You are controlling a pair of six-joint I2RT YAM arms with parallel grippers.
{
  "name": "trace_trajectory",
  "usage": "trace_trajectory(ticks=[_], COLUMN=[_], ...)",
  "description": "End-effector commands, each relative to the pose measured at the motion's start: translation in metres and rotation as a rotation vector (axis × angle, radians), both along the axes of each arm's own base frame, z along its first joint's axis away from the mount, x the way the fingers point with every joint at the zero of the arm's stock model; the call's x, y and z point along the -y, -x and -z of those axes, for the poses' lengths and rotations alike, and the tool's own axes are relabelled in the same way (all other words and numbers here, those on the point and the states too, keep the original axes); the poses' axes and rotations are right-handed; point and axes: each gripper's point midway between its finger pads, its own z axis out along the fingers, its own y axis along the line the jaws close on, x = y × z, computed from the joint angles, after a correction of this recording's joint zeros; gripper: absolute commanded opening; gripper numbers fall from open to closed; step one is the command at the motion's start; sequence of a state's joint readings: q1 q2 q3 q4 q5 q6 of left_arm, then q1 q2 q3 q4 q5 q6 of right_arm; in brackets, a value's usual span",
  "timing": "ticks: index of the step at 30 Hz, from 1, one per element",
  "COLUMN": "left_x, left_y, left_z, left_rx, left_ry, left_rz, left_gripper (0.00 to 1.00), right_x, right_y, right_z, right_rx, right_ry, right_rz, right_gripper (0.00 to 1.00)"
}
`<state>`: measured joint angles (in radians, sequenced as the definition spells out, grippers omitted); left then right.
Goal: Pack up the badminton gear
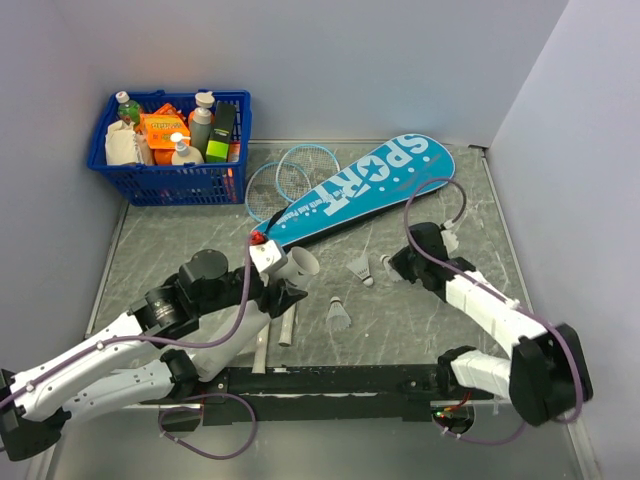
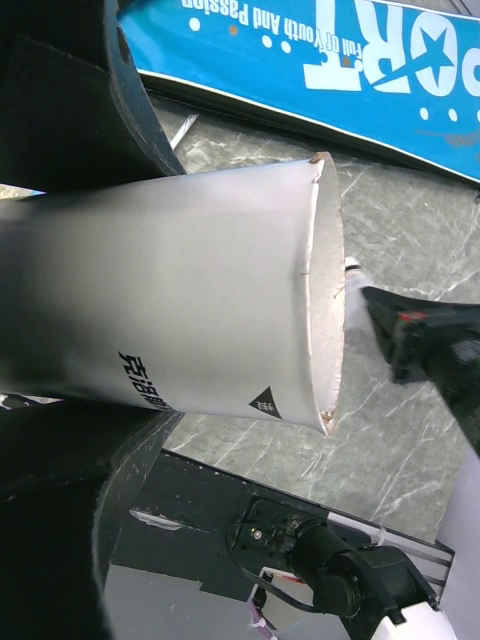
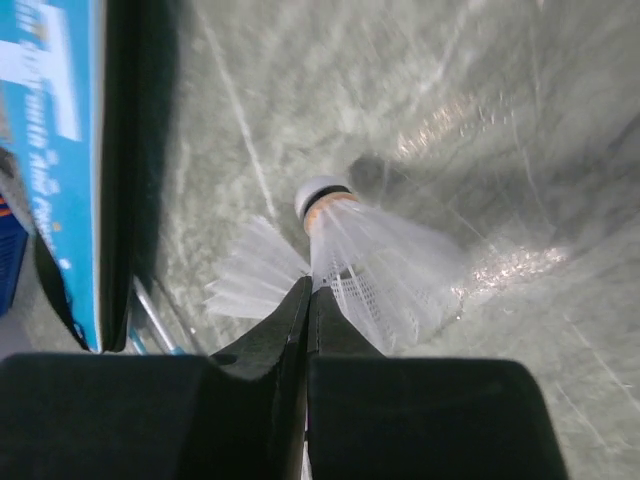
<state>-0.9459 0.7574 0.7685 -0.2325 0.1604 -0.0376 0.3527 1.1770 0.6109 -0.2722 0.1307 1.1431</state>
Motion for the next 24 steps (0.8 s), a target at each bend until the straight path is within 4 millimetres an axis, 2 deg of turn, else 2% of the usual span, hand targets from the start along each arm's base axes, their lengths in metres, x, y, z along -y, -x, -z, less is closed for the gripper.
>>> trace_trajectory(ticks=[1,2,3,5,6,8,9,11,15,17,21,24], left_x=[0.004,0.005,0.006,0.009,0.011,0.015,0.018,0.022,0.025,0.026,0.028,0.029], left_y=[0.006,0.007,0.009,0.01,0.012,0.016,0.019,0.025,0.025,0.031,0.041,0.047], left_z=[0.01,0.013,0.015,0.022,0.024,0.033,0.039,0.045,0.058,0.06,0.066,0.072], left_rx=[-0.08,-0.082,-0.089,-0.099,-0.104,-0.12,-0.13,-0.145,-0.127,-0.119,-0.11,-0.122], left_ry=[-0.005,-0.014,-0.024,-0.053,-0.061,-0.093,-0.109,-0.132,-0.179,-0.179,-0.197,-0.215], left_rz=[0.011,0.02,0.038,0.061,0.077,0.116,0.144,0.195,0.22,0.244,0.285,0.316], left_gripper=[0.01,0.01,0.01,0.01,0.01,0.01,0.01,0.01,0.01,0.01,0.01,0.01], right_x=[0.023,0.027,0.027,0.027,0.024,0.022,0.01,-0.004,-0.041,-0.047,-0.069,-0.071], right_y=[-0.006,-0.005,-0.007,0.0,0.0,0.009,0.013,0.02,0.049,0.062,0.104,0.124], right_z=[-0.067,-0.076,-0.095,-0.118,-0.139,-0.151,-0.167,-0.181,-0.189,-0.195,-0.208,-0.216], right_rx=[0.152,0.174,0.221,0.272,0.315,0.333,0.369,0.415,0.455,0.494,0.574,0.596], right_ry=[0.117,0.164,0.176,0.232,0.239,0.299,0.273,0.276,0.181,0.164,0.046,0.048], right_rz=[-0.013,-0.051,-0.075,-0.176,-0.215,-0.325,-0.4,-0.544,-0.844,-0.91,-1.121,-1.17], right_gripper=[0.0,0.0,0.0,0.0,0.0,0.0,0.0,0.0,0.0,0.0,0.0,0.0])
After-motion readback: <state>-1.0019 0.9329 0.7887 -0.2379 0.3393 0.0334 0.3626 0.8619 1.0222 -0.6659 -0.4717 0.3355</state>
